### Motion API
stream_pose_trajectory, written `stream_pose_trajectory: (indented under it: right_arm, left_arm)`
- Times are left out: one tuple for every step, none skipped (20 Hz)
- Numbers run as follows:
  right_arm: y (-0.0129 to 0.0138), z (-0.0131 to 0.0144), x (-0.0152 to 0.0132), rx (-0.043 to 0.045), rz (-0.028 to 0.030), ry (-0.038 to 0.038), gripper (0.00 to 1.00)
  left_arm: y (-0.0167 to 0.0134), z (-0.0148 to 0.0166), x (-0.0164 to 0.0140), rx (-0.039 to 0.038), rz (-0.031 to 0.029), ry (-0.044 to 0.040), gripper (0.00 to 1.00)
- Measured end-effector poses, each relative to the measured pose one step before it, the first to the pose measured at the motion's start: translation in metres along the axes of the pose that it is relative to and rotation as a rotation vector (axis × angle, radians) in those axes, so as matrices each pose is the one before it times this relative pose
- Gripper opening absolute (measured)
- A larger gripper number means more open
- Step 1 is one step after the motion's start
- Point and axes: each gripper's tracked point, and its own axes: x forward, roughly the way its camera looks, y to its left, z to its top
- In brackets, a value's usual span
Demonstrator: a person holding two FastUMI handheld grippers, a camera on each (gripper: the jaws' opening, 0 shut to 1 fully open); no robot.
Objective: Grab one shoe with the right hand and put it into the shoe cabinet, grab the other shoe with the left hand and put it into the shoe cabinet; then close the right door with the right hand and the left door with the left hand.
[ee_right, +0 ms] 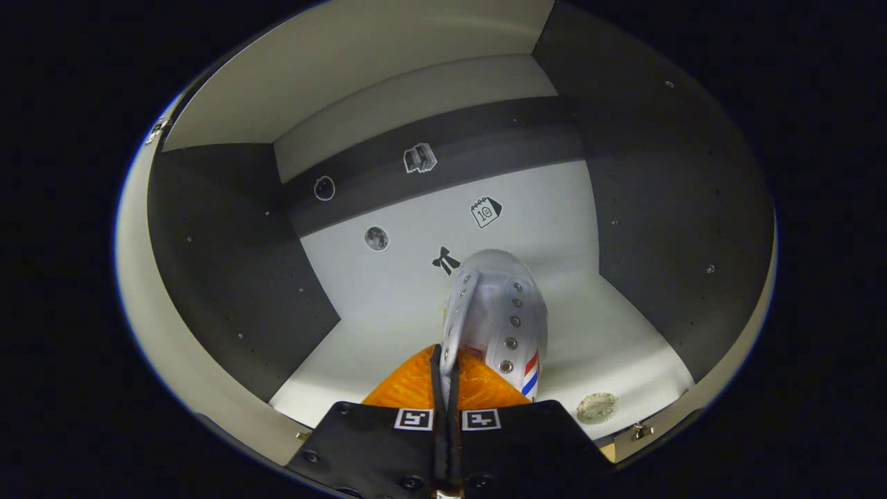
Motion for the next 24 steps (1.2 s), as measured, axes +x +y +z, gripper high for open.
stream_pose_trajectory:
  right_arm:
    - [-0.00001, -0.00186, 0.00413, 0.00261, -0.00014, 0.01028, 0.01]
    - [-0.00053, -0.00169, 0.00199, 0.00428, -0.00056, 0.00341, 0.01]
    - [-0.00135, -0.00063, 0.00082, 0.00653, -0.00211, 0.00675, 0.01]
    - [-0.00158, -0.00027, 0.00230, -0.00230, -0.01081, -0.00439, 0.01]
    - [-0.00417, 0.00000, -0.00125, -0.00775, -0.01537, -0.00043, 0.04]
    - [-0.00261, -0.00277, 0.00012, -0.01543, -0.00928, 0.00643, 0.11]
    - [0.00739, 0.00168, -0.00468, 0.00673, 0.04225, -0.01256, 0.14]
    - [0.00628, 0.00502, -0.00487, 0.00126, 0.01331, -0.01699, 0.15]
    - [-0.00190, 0.00690, -0.00519, -0.01598, -0.00987, -0.02903, 0.24]
    - [0.00175, 0.00484, -0.00819, -0.01349, 0.00057, -0.03169, 0.45]
    - [0.00347, 0.00674, -0.01079, -0.01608, 0.00363, -0.02903, 0.58]
    - [-0.00017, 0.00713, -0.01373, -0.01931, -0.00381, -0.03383, 0.79]
    - [-0.00023, 0.00525, -0.00956, -0.02757, -0.01264, -0.03549, 1.00]
    - [-0.00082, 0.00731, -0.01427, -0.02523, -0.00891, -0.03732, 0.98]
    - [-0.00021, 0.00665, -0.01370, -0.02389, -0.00602, -0.03528, 0.98]
    - [-0.00004, 0.00517, -0.01602, -0.01894, -0.00325, -0.03331, 0.98]
    - [-0.00013, 0.00525, -0.01591, -0.01430, -0.00293, -0.03040, 0.98]
    - [-0.00195, 0.00417, -0.01528, -0.01356, -0.00520, -0.02833, 0.96]
    - [-0.00388, 0.00451, -0.01533, -0.01147, -0.00878, -0.02335, 0.94]
    - [-0.00341, 0.00216, -0.01544, -0.00460, -0.00770, -0.01980, 0.98]
    - [-0.00359, 0.00218, -0.01443, 0.00299, -0.00520, -0.01727, 0.98]
    - [-0.00424, 0.00093, -0.01291, 0.00444, -0.00644, -0.01284, 0.98]
    - [-0.00482, -0.00090, -0.01281, -0.00091, -0.00568, -0.00437, 0.98]
    - [-0.00561, -0.00413, -0.01114, -0.00530, -0.01092, 0.00280, 0.98]
  left_arm:
    - [-0.00166, 0.00068, 0.00144, 0.00240, -0.00533, -0.00014, 0.95]
    - [-0.00197, -0.00034, 0.00105, 0.00191, -0.00727, -0.00127, 0.96]
    - [-0.00278, 0.00129, 0.00117, 0.00238, -0.00903, -0.00124, 0.96]
    - [-0.00332, 0.00059, 0.00175, 0.00192, -0.01056, -0.00305, 0.96]
    - [-0.00300, 0.00126, 0.00164, 0.00186, -0.01036, -0.00380, 0.95]
    - [-0.00322, -0.00040, 0.00182, 0.00145, -0.01171, 0.00128, 0.95]
    - [-0.00371, -0.00050, 0.00220, 0.00002, -0.01223, 0.00301, 0.96]
    - [-0.00427, -0.00149, 0.00190, -0.00095, -0.01517, 0.00512, 0.95]
    - [-0.00418, -0.00075, 0.00196, -0.00070, -0.01634, 0.00534, 0.96]
    - [-0.00478, -0.00058, 0.00129, 0.00180, -0.01744, 0.00344, 0.96]
    - [-0.00514, 0.00174, 0.00200, 0.00381, -0.01830, -0.00117, 0.95]
    - [-0.00643, 0.00190, 0.00202, 0.00383, -0.02046, -0.00264, 0.95]
    - [-0.00812, 0.00200, 0.00360, 0.00290, -0.02493, -0.00215, 0.95]
    - [-0.00903, 0.00017, 0.00200, 0.00410, -0.02690, 0.00072, 0.96]
    - [-0.00971, 0.00170, 0.00278, 0.00350, -0.02770, 0.00064, 0.96]
    - [-0.00986, 0.00131, 0.00515, 0.00278, -0.02843, 0.00010, 0.96]
    - [-0.00987, 0.00186, 0.00425, 0.00211, -0.02850, -0.00046, 0.96]
    - [-0.00925, 0.00195, 0.00468, -0.00063, -0.02808, -0.00034, 0.95]
    - [-0.00773, 0.00232, 0.00581, -0.00051, -0.02645, -0.00237, 0.95]
    - [-0.00791, 0.00067, 0.00568, -0.00015, -0.02398, -0.00044, 0.95]
    - [-0.00817, -0.00042, 0.00567, -0.00429, -0.02716, 0.00579, 0.95]
    - [-0.00795, -0.00258, 0.00534, -0.01071, -0.03072, 0.01169, 0.96]
    - [-0.00865, -0.00196, 0.00578, -0.01067, -0.03094, 0.01233, 0.96]
    - [-0.00577, -0.00191, 0.00520, -0.00455, -0.02212, 0.01002, 0.96]
